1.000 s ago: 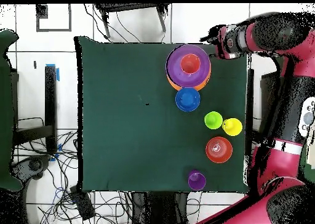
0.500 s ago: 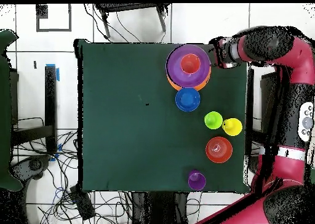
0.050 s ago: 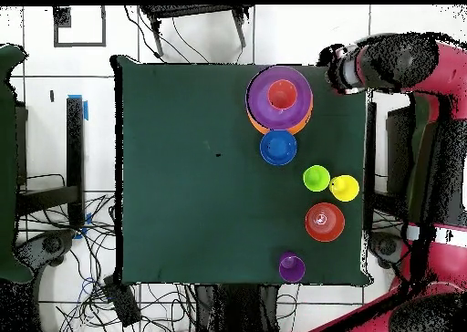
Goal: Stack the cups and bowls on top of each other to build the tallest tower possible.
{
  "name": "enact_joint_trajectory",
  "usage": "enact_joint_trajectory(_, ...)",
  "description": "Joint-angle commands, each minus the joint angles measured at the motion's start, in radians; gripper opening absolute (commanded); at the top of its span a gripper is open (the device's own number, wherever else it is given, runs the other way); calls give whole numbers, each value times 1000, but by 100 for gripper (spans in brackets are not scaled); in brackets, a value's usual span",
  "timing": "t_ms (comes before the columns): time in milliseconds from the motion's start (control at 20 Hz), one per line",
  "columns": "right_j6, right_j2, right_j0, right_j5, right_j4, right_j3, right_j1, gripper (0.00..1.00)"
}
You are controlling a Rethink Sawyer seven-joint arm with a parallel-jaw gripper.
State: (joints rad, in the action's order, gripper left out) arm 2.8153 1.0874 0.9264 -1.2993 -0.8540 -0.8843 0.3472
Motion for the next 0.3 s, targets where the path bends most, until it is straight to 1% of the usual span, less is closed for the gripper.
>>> enact_joint_trajectory(50,-163,-135,-93,84,-72,-42,174,100)
enact_joint_trajectory(300,-192,-168,-118,70,-64,2,194,100)
